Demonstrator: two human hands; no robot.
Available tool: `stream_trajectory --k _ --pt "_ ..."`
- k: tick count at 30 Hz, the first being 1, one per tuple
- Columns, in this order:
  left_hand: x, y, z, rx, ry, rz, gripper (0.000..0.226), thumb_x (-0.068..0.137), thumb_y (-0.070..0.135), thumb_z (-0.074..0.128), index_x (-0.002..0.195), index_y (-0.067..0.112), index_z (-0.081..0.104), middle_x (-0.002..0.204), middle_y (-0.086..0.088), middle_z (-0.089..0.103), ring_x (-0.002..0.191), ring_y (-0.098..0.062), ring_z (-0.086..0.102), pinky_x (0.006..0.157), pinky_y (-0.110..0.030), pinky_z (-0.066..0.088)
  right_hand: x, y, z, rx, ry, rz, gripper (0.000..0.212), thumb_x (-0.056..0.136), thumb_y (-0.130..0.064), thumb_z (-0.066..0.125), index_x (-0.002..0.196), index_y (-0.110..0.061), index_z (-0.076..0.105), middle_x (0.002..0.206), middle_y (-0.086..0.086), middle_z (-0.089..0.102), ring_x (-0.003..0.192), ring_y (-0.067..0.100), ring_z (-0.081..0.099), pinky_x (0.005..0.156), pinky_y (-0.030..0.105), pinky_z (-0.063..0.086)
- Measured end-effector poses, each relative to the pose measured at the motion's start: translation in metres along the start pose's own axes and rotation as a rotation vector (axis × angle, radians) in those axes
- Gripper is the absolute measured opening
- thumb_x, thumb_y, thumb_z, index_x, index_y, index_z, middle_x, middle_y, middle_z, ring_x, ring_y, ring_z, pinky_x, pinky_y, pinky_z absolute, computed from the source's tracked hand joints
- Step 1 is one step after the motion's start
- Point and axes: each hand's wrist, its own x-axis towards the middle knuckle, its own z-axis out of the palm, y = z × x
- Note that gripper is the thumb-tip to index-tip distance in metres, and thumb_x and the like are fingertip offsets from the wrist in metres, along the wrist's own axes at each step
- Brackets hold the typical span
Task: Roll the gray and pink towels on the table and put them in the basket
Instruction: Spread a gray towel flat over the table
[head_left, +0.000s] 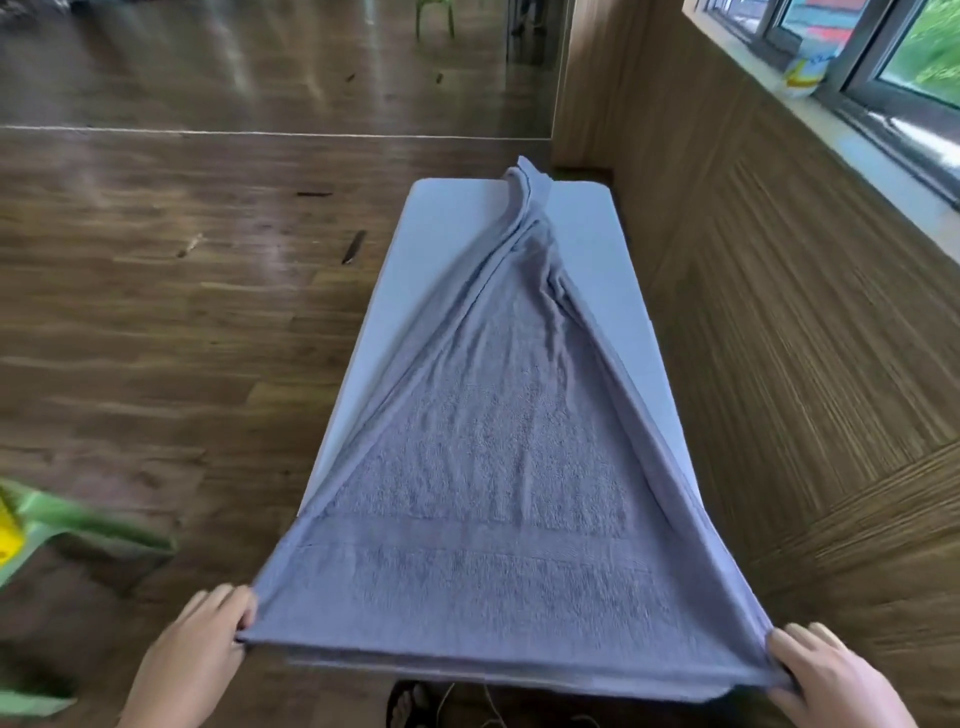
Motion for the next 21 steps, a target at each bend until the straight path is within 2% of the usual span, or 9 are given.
stream_trajectory --k 3,5,7,10,12,14,17,19,21 --pt "-0.02 -0.001 0.014 -0.003 -0.06 -0.012 0.074 0.028 0.008 0.088 0.076 0.032 0.037 0.081 0.007 0.038 0.065 -0.016 0.042 0.047 -0.026 0.031 -0.009 -0.003 0.006 0.039 0.052 -0.034 0.066 0.031 -0.034 0.082 0.077 -0.032 0.034 0.078 -0.01 0.03 0.069 0.011 0.036 0.066 0.025 0.034" --pt "-0.027 0.003 0.011 -0.039 -0.051 0.015 0.059 0.036 0.033 0.088 0.076 0.042 0.045 0.086 0.014 0.044 0.067 -0.017 0.048 0.051 -0.027 0.037 -0.008 -0.01 0.003 0.079 0.081 -0.016 0.057 0.036 -0.036 0.081 0.076 -0.034 0.04 0.078 -0.012 0.034 0.068 0.007 0.038 0.061 0.022 0.035" --pt "-0.025 0.014 0.004 -0.069 0.066 0.069 0.037 0.054 0.06 0.071 0.083 0.045 0.055 0.092 0.023 0.05 0.076 -0.016 0.052 0.056 -0.031 0.043 -0.001 -0.025 -0.011 0.126 0.124 -0.005 0.039 0.047 -0.041 0.077 0.075 -0.035 0.05 0.08 -0.014 0.04 0.07 0.006 0.041 0.055 0.018 0.037" --pt "0.003 0.051 -0.002 -0.108 0.176 0.194 0.034 0.077 0.062 0.054 0.097 0.036 0.065 0.104 0.017 0.059 0.095 -0.015 0.055 0.072 -0.034 0.048 0.035 -0.062 -0.027 0.167 0.167 -0.026 0.029 0.064 -0.052 0.066 0.087 -0.036 0.06 0.096 -0.02 0.05 0.085 0.006 0.048 0.053 0.019 0.047" --pt "0.033 0.094 -0.001 -0.144 0.134 0.297 0.038 0.087 0.059 0.046 0.108 0.034 0.066 0.114 0.018 0.059 0.109 -0.009 0.054 0.087 -0.03 0.046 0.073 -0.099 -0.027 0.167 0.17 -0.061 0.038 0.072 -0.056 0.057 0.104 -0.036 0.062 0.115 -0.017 0.056 0.104 0.01 0.055 0.066 0.025 0.055" --pt "0.062 0.142 0.004 -0.208 -0.006 0.328 0.051 0.09 0.061 0.036 0.127 0.035 0.059 0.136 0.017 0.051 0.132 -0.009 0.044 0.106 -0.028 0.035 0.114 -0.145 -0.025 0.162 0.115 -0.124 0.058 0.075 -0.059 0.046 0.127 -0.033 0.057 0.143 -0.008 0.049 0.13 0.018 0.047 0.093 0.035 0.053" --pt "0.097 0.185 0.011 -0.117 -0.165 0.354 0.062 0.093 0.06 0.027 0.151 0.039 0.031 0.163 0.016 0.019 0.151 -0.013 0.012 0.121 -0.035 0.016 0.158 -0.2 -0.017 0.136 -0.083 -0.164 0.075 0.08 -0.057 0.038 0.15 -0.031 0.032 0.164 -0.005 0.015 0.151 0.023 0.015 0.118 0.043 0.028" --pt "0.11 0.185 0.009 -0.047 -0.16 0.373 0.063 0.095 0.059 0.026 0.154 0.041 0.022 0.165 0.017 0.008 0.153 -0.011 0.004 0.122 -0.037 0.013 0.166 -0.206 -0.012 0.11 -0.102 -0.171 0.075 0.08 -0.054 0.04 0.151 -0.033 0.033 0.165 -0.006 0.014 0.151 0.02 0.016 0.118 0.044 0.028" --pt "0.124 0.153 0.008 -0.032 -0.119 0.362 0.06 0.096 0.058 0.032 0.154 0.043 0.023 0.163 0.021 0.006 0.153 -0.011 0.007 0.121 -0.038 0.017 0.167 -0.189 -0.011 0.091 -0.069 -0.148 0.072 0.071 -0.058 0.047 0.139 -0.037 0.05 0.156 -0.006 0.038 0.14 0.019 0.042 0.104 0.041 0.047"
